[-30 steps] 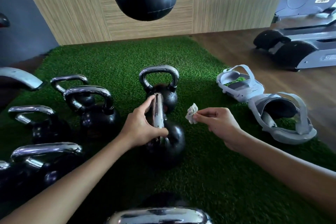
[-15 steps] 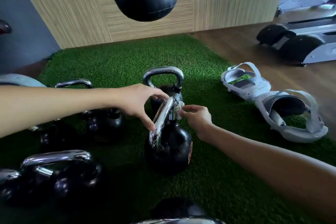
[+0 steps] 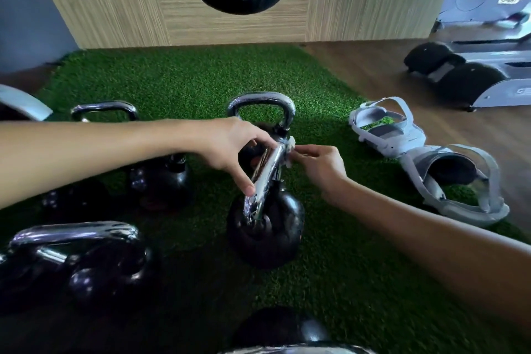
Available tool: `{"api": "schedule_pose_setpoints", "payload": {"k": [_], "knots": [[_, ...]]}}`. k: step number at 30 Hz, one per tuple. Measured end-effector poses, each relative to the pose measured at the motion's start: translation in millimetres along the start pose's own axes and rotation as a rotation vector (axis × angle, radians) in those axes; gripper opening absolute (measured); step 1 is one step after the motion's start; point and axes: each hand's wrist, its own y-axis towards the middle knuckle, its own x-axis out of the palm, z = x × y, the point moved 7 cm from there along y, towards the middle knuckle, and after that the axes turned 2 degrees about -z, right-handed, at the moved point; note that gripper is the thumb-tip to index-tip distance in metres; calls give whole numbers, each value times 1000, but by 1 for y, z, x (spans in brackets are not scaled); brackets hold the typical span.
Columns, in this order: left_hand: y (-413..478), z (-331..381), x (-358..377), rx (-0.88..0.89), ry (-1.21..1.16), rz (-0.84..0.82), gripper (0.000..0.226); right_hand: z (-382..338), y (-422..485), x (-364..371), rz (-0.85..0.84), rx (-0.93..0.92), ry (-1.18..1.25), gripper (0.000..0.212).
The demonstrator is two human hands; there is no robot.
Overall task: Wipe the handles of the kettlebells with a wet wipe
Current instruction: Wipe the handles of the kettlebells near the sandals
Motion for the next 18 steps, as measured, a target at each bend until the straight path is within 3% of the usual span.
{"api": "schedule_pose_setpoints", "payload": {"k": [4, 9, 18], "knots": [[-1, -1, 4, 8, -12, 1, 107, -12, -21, 0, -15, -11, 36, 26], [-2, -4, 5, 25, -70, 11, 106, -19, -83, 6, -166, -97, 103, 25], [-3, -8, 8, 12, -116, 0, 103, -37, -87, 5, -82, -46, 124, 23]]}}
